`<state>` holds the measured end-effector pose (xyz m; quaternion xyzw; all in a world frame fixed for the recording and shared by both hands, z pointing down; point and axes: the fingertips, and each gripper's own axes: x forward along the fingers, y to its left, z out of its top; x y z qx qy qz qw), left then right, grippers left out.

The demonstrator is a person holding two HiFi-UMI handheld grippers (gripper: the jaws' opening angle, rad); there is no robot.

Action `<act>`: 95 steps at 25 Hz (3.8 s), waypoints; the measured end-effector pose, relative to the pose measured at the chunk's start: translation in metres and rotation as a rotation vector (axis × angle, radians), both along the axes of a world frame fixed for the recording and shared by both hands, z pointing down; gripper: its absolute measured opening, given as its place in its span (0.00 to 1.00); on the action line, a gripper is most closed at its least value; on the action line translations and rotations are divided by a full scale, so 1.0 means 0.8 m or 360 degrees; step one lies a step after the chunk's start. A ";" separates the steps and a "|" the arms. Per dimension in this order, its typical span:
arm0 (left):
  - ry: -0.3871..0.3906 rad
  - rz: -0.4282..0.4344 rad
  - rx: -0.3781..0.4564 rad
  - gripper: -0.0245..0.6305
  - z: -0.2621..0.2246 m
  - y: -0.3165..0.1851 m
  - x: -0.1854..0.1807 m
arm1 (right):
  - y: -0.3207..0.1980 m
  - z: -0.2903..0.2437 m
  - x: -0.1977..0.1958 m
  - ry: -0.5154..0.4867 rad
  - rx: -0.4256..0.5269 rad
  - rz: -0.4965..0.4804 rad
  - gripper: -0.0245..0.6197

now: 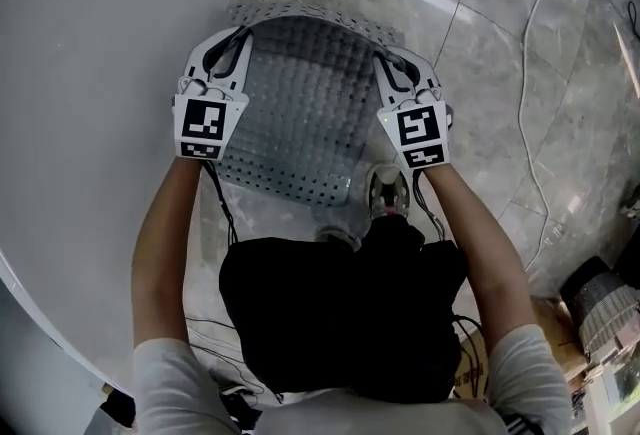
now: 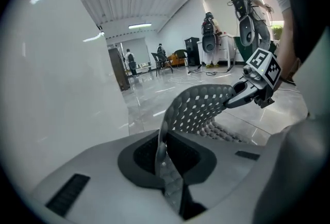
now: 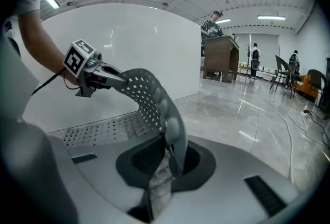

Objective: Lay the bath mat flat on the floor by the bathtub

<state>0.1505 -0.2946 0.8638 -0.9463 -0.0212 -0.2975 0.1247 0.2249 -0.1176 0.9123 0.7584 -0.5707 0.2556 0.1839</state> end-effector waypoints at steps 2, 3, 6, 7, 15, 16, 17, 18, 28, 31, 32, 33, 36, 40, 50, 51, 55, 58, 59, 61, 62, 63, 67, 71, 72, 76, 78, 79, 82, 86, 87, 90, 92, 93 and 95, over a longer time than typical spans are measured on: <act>0.0034 0.0009 0.0010 0.08 0.008 -0.007 0.008 | -0.001 0.010 0.000 0.0021 0.0020 -0.0019 0.07; 0.0053 -0.0003 0.0019 0.08 0.011 -0.013 0.013 | -0.004 0.014 0.001 0.0032 0.0031 -0.0030 0.07; 0.0081 -0.0018 0.0065 0.08 0.021 -0.023 0.025 | -0.014 0.025 0.008 0.0026 0.0059 -0.0018 0.08; 0.0079 -0.0007 0.0078 0.08 0.026 -0.021 0.027 | -0.015 0.029 0.010 0.0010 0.0066 -0.0001 0.08; 0.0032 0.0038 0.0175 0.08 0.062 -0.029 0.032 | -0.025 0.054 0.026 -0.0024 0.0145 0.0050 0.11; 0.0029 0.0023 0.0171 0.08 0.064 -0.031 0.035 | -0.026 0.056 0.029 -0.0040 0.0153 0.0063 0.11; 0.0027 0.0007 0.0162 0.08 0.066 -0.032 0.040 | -0.028 0.056 0.034 -0.0050 0.0157 0.0075 0.11; 0.0026 -0.0011 0.0152 0.08 0.068 -0.033 0.045 | -0.029 0.055 0.038 -0.0052 0.0157 0.0081 0.11; 0.0046 -0.0109 0.0085 0.08 0.089 -0.036 0.051 | -0.034 0.065 0.050 -0.0028 0.0121 0.0076 0.11; 0.0052 -0.0133 0.0077 0.08 0.094 -0.038 0.060 | -0.036 0.068 0.057 -0.0032 0.0120 0.0084 0.11; 0.0050 -0.0143 0.0073 0.08 0.096 -0.039 0.062 | -0.037 0.069 0.059 -0.0034 0.0120 0.0090 0.12; 0.0046 -0.0153 0.0069 0.08 0.097 -0.040 0.063 | -0.038 0.069 0.060 -0.0038 0.0121 0.0097 0.12; 0.0030 -0.0193 0.0057 0.08 0.101 -0.044 0.069 | -0.043 0.071 0.063 -0.0050 0.0127 0.0111 0.12; 0.0020 -0.0249 0.0039 0.08 0.107 -0.044 0.082 | -0.045 0.073 0.077 -0.0039 0.0111 0.0121 0.12; 0.0040 -0.0373 0.0114 0.10 0.105 -0.048 0.096 | -0.038 0.069 0.123 -0.0028 0.0116 0.0244 0.19; 0.0045 -0.0390 0.0116 0.11 0.106 -0.049 0.097 | -0.036 0.069 0.125 -0.0021 0.0112 0.0250 0.19; 0.0085 -0.0462 0.0109 0.16 0.108 -0.050 0.102 | -0.023 0.069 0.130 -0.0016 0.0108 0.0273 0.20; 0.0088 -0.0507 0.0087 0.21 0.109 -0.055 0.100 | -0.021 0.066 0.125 0.0008 0.0106 0.0259 0.20; 0.0088 -0.0519 0.0083 0.22 0.108 -0.057 0.099 | -0.020 0.065 0.125 0.0013 0.0106 0.0260 0.20; 0.0085 -0.0523 0.0084 0.24 0.107 -0.058 0.097 | -0.016 0.063 0.125 0.0016 0.0111 0.0275 0.20; 0.0083 -0.0512 0.0087 0.27 0.107 -0.055 0.097 | -0.013 0.063 0.127 0.0018 0.0113 0.0288 0.20; 0.0082 -0.0497 0.0087 0.30 0.107 -0.051 0.097 | -0.011 0.063 0.128 0.0020 0.0114 0.0304 0.20; 0.0085 -0.0524 0.0020 0.37 0.112 -0.044 0.093 | -0.005 0.065 0.132 0.0003 0.0120 0.0348 0.20; 0.0068 -0.0519 0.0004 0.39 0.116 -0.036 0.094 | -0.006 0.065 0.129 0.0012 0.0115 0.0348 0.20; 0.0070 -0.0509 0.0010 0.39 0.115 -0.034 0.094 | -0.006 0.064 0.128 0.0017 0.0113 0.0347 0.20; 0.0073 -0.0526 0.0050 0.40 0.109 -0.039 0.090 | -0.003 0.064 0.130 0.0037 0.0089 0.0364 0.20; 0.0078 -0.0537 0.0112 0.40 0.103 -0.044 0.087 | -0.002 0.064 0.132 0.0053 0.0071 0.0378 0.20; 0.0089 -0.0538 0.0145 0.40 0.099 -0.045 0.086 | -0.001 0.064 0.133 0.0059 0.0066 0.0387 0.20; 0.0129 -0.0525 0.0235 0.40 0.084 -0.048 0.083 | 0.003 0.061 0.136 0.0057 0.0073 0.0429 0.20; 0.0096 -0.0479 0.0202 0.40 0.089 -0.035 0.083 | 0.000 0.057 0.130 0.0056 0.0079 0.0418 0.20; 0.0079 -0.0461 0.0182 0.40 0.093 -0.030 0.082 | -0.002 0.057 0.126 0.0060 0.0076 0.0399 0.20; 0.0039 -0.0431 0.0101 0.40 0.103 -0.016 0.078 | -0.008 0.057 0.110 0.0064 0.0071 0.0345 0.20; 0.0012 -0.0434 0.0022 0.40 0.110 -0.008 0.076 | -0.010 0.059 0.100 0.0053 0.0067 0.0314 0.20; -0.0004 -0.0432 -0.0017 0.40 0.114 -0.004 0.073 | -0.011 0.059 0.094 0.0045 0.0066 0.0298 0.20; -0.0027 -0.0422 -0.0064 0.40 0.118 0.004 0.070 | -0.016 0.060 0.084 0.0028 0.0068 0.0267 0.20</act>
